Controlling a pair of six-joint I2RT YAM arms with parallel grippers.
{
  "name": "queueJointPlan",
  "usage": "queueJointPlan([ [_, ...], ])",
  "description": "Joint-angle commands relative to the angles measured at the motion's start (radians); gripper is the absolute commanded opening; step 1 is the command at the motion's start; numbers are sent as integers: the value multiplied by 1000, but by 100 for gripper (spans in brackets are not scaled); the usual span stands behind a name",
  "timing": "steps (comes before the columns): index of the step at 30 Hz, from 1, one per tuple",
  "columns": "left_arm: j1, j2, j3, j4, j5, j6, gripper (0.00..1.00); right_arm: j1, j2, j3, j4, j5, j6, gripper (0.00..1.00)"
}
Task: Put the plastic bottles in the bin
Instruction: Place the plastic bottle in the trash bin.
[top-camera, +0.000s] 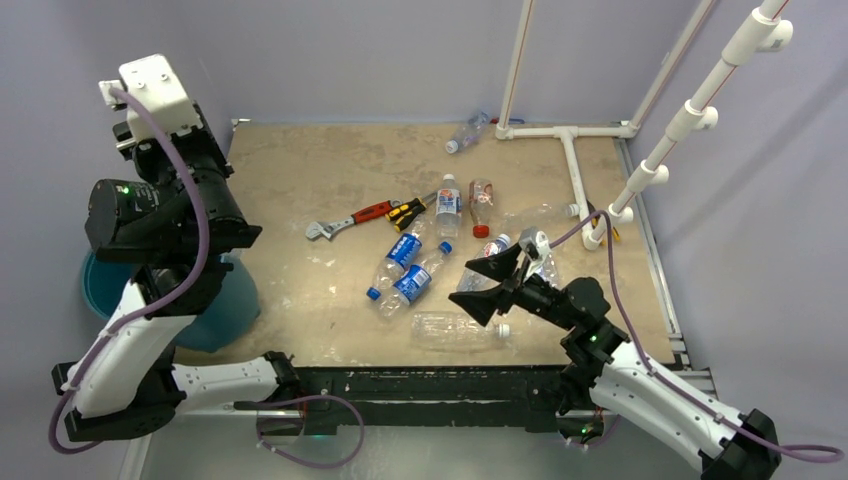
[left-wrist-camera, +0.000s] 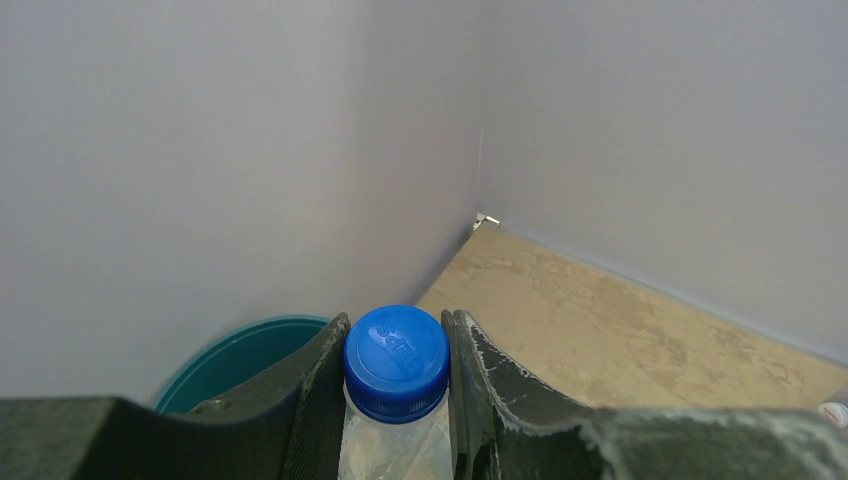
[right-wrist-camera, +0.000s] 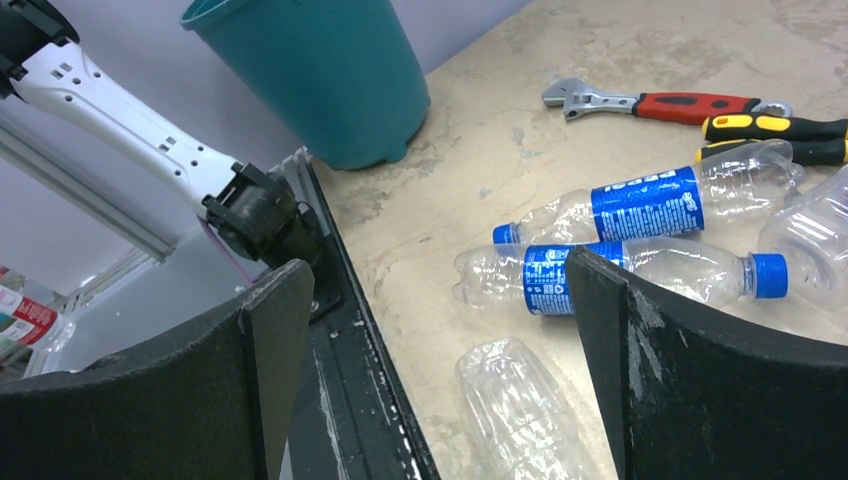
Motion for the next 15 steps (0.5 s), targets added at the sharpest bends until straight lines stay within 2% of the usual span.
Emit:
queueJointPlan([
  [1, -2, 15, -13, 252, 34, 260, 0, 1, -29, -4, 38, -5, 4, 99],
  [3, -2, 23, 0, 295, 40, 339, 0, 1, -30, -6, 46, -10, 4, 99],
  [5, -1, 33, 22, 225, 51, 328, 0, 0, -26, -8, 61, -16, 7, 99],
  [12, -1, 72, 109, -111, 120, 96, 0, 0, -18, -9, 80, -30, 9, 99],
  [15, -2, 127, 217, -317, 171, -43, 0, 1, -23, -17, 88, -30, 10, 99],
])
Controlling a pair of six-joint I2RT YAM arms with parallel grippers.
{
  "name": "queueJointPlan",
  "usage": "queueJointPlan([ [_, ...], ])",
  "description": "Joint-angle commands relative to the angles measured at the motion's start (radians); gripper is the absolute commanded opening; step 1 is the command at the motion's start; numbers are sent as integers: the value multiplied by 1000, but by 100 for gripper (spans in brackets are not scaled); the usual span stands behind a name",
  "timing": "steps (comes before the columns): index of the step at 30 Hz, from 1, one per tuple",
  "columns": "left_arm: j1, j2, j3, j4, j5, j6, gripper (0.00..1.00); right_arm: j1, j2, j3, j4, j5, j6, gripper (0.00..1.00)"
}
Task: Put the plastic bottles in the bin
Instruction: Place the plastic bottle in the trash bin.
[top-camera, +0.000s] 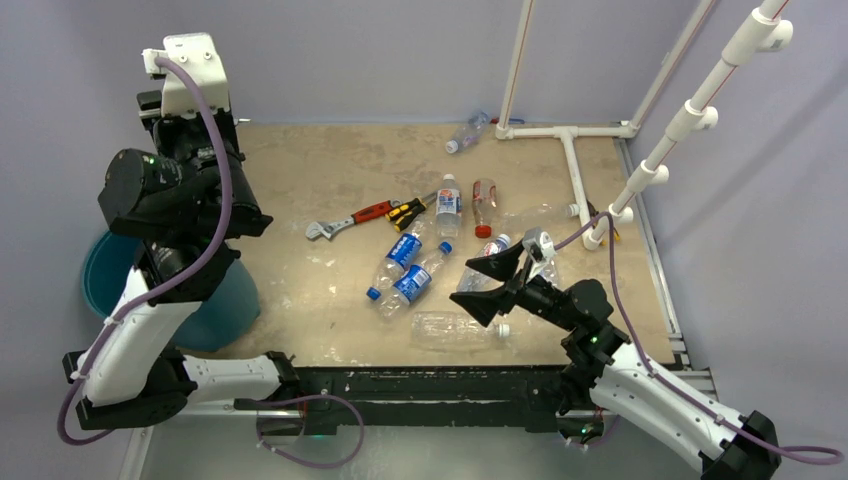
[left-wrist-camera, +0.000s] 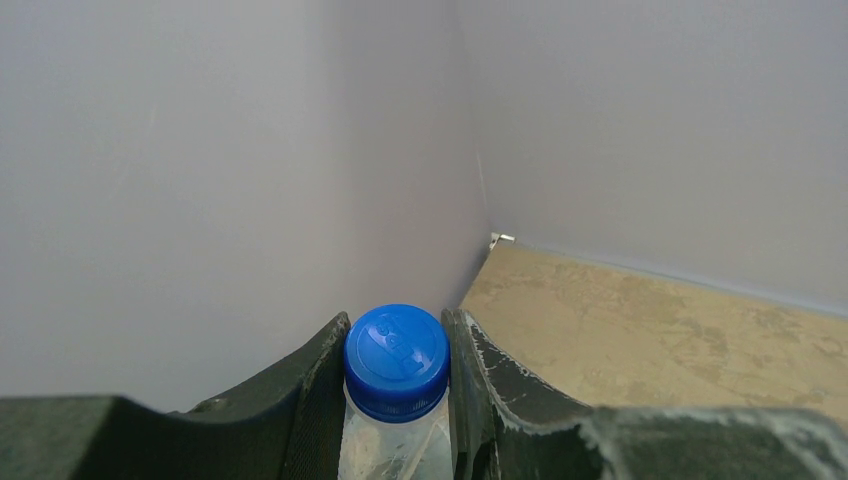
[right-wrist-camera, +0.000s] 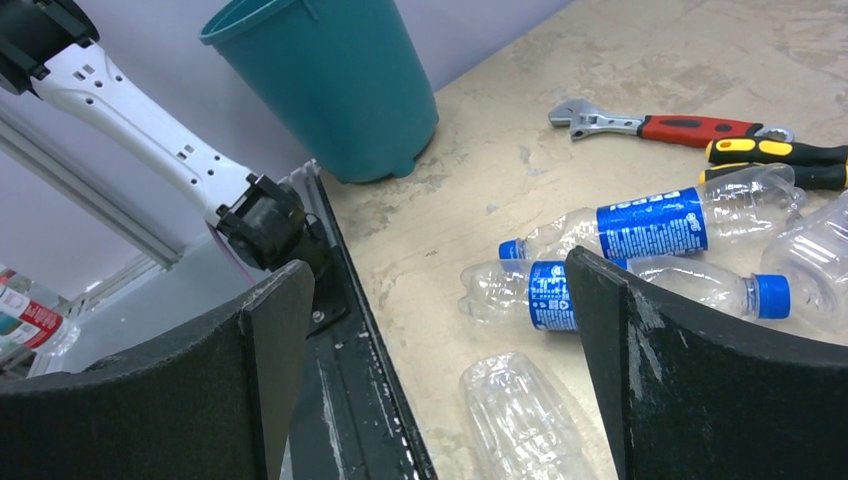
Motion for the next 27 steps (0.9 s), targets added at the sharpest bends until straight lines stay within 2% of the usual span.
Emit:
queueJointPlan([
  [1, -2, 81, 188, -353, 110, -231, 0, 1, -3, -10, 54, -25, 6, 99],
  [3, -1, 136, 275, -464, 148, -289, 0, 0, 5, -11, 61, -25, 6, 99],
  [13, 9, 287, 385, -395, 226, -270, 0, 1, 26, -2, 78, -40, 5, 99],
  [15, 55, 311, 390, -459, 271, -347, 0, 1, 35, 1, 82, -50, 7, 99],
  [18, 176, 293, 342, -588, 339, -548, 0, 0, 25, 4, 73, -55, 7, 99],
  [20, 230, 264, 306, -659, 290, -622, 0, 1, 0, -4, 66, -52, 10, 99],
  [23, 241, 205, 245, -673, 146, -625, 0, 1, -7, -21, 82, -48, 19, 99],
  [25, 241, 161, 215, -613, 88, -572, 0, 1, 13, -23, 98, -48, 22, 99],
  [27, 241, 122, 167, -479, 20, -428, 0, 1, 44, -23, 122, -61, 28, 99],
])
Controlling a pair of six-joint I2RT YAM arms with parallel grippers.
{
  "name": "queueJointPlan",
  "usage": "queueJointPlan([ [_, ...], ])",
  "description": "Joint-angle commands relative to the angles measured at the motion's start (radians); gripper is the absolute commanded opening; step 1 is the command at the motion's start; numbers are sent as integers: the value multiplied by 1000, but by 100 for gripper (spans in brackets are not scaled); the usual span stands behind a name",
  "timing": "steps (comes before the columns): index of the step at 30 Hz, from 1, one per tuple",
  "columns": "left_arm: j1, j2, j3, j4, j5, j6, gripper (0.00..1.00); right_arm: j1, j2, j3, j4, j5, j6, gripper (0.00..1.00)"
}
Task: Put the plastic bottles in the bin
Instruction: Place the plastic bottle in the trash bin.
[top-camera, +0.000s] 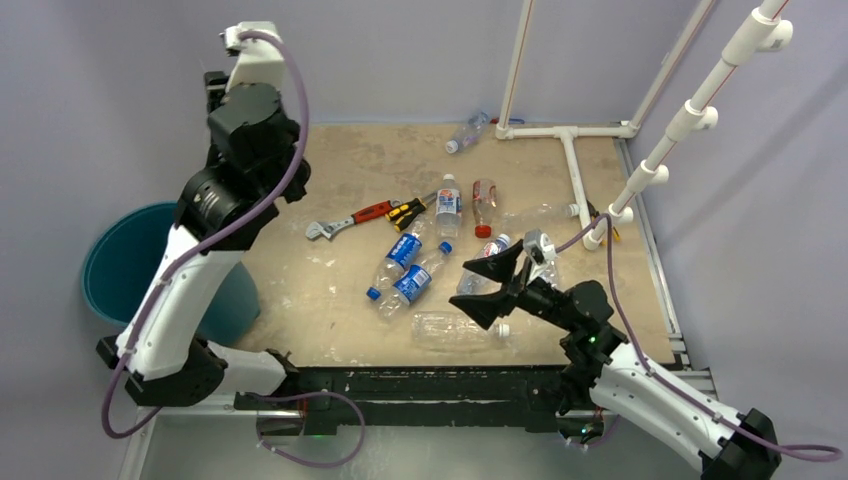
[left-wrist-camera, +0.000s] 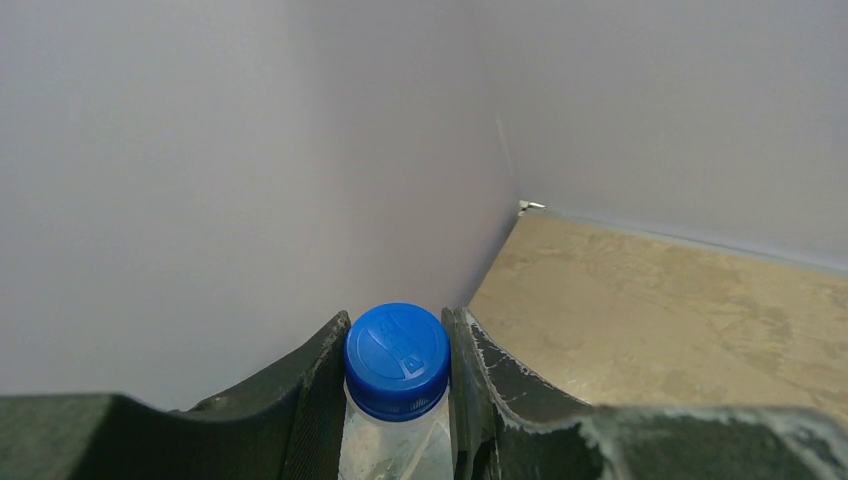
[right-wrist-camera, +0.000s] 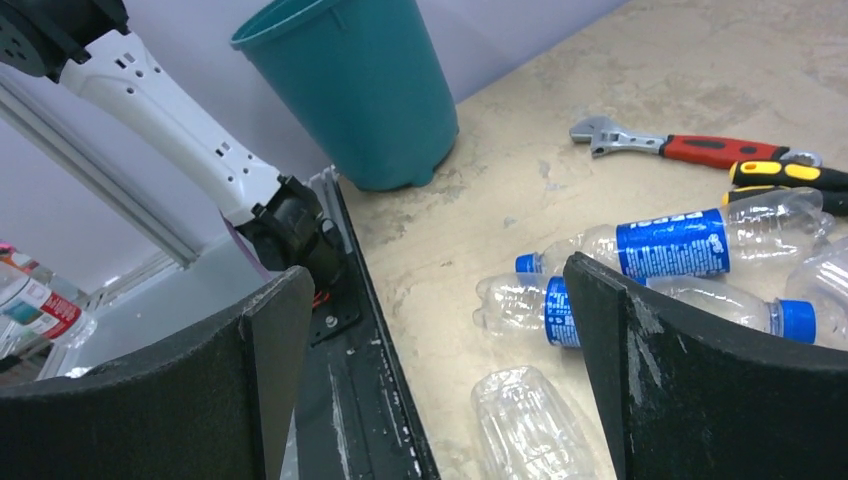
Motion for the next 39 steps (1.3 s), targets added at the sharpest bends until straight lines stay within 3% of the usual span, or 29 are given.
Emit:
queueJointPlan([
  [1, 2, -131, -64, 223, -185, 185, 0, 1, 53, -10, 85, -27, 21, 99],
  [7, 2, -246, -276, 641, -234, 543, 0, 0, 143, -61, 239, -44, 87, 99],
  [11, 4, -336, -383, 738, -233, 602, 0, 1, 189, -68, 299, -67, 114, 99],
  [14, 4, -401, -496, 965, -213, 757, 0, 1, 186, -69, 307, -76, 114, 99],
  [18, 4, -451, -600, 1086, -142, 798, 0, 1, 157, -80, 299, -78, 116, 99],
  [28, 3, -459, -777, 1508, 21, 1037, 0, 1, 17, -100, 204, -45, 98, 99],
  [39, 4, -568, -958, 1554, -48, 1020, 0, 1, 19, -106, 205, -50, 90, 99],
])
